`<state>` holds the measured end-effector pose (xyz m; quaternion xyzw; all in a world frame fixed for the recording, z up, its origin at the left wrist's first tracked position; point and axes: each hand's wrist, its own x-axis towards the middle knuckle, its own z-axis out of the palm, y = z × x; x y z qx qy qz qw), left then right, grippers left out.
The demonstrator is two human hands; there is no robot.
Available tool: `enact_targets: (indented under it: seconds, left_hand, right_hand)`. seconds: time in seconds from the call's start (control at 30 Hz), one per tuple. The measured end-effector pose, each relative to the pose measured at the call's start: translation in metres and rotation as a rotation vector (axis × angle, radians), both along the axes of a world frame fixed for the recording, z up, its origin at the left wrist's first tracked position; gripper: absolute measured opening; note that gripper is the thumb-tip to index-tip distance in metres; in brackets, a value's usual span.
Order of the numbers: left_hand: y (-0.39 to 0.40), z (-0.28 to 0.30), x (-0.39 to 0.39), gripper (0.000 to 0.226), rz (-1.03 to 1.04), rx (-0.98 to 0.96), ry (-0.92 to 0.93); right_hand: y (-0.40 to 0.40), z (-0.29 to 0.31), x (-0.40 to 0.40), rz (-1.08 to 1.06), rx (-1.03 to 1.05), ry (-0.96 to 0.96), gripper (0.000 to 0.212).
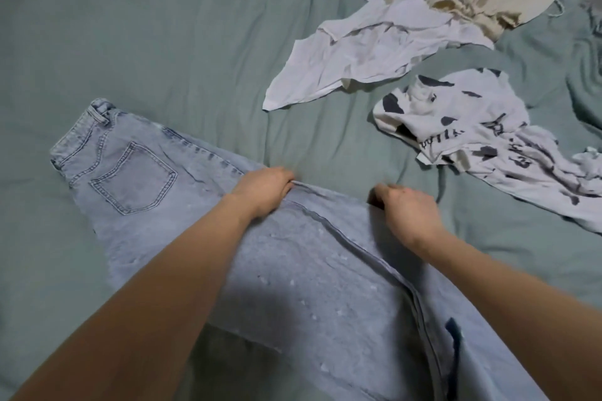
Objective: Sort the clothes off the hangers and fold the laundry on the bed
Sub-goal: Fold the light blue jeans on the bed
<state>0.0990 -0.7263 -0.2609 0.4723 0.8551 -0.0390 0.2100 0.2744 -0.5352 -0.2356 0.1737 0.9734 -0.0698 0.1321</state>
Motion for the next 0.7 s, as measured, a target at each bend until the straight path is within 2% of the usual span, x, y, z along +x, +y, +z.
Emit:
enact_targets:
  seconds: [0.07, 0.13, 0.2, 0.23, 0.37, 0.47, 0.53, 0.63, 0.7]
  left_hand:
    - [-0.002, -0.005, -0.018, 0.022, 0.025, -0.037, 0.018]
    - [-0.005, -0.007, -0.037, 0.020, 0.002, -0.120, 0.055]
    - [-0.011, -0.008, -0.053, 0.024, -0.023, -0.220, 0.109]
    - [-0.014, -0.009, -0.060, 0.025, -0.020, -0.250, 0.141]
    - [-0.033, -0.013, -0.097, 0.020, 0.093, -0.242, 0.154]
    - [-0.060, -0.018, -0.131, 0.020, 0.066, -0.300, 0.078]
    - [-0.078, -0.019, -0.152, 0.020, 0.075, -0.340, 0.064]
    - [-0.092, -0.015, -0.168, 0.017, 0.163, -0.202, 0.111]
    - [-0.096, -0.018, -0.164, 0.014, 0.290, 0.028, 0.188]
  right_hand:
    - [-0.008, 0.001, -0.018, 0.109, -0.004, 0.103, 0.014]
    - [-0.029, 0.004, -0.045, 0.210, -0.060, 0.188, 0.020]
    - [-0.059, 0.000, -0.080, 0.288, -0.172, 0.234, 0.008]
    - [-0.076, -0.003, -0.097, 0.308, -0.198, 0.225, 0.009]
    - [-0.119, -0.023, -0.153, 0.229, -0.288, 0.135, 0.020]
    - [-0.132, -0.045, -0.176, 0.116, -0.371, 0.094, 0.017]
    - [-0.137, -0.054, -0.182, 0.015, -0.403, 0.061, 0.023]
    - [-0.135, -0.059, -0.190, -0.031, -0.387, 0.116, 0.021]
    - [-0.127, -0.057, -0.195, -0.052, -0.356, 0.240, 0.019]
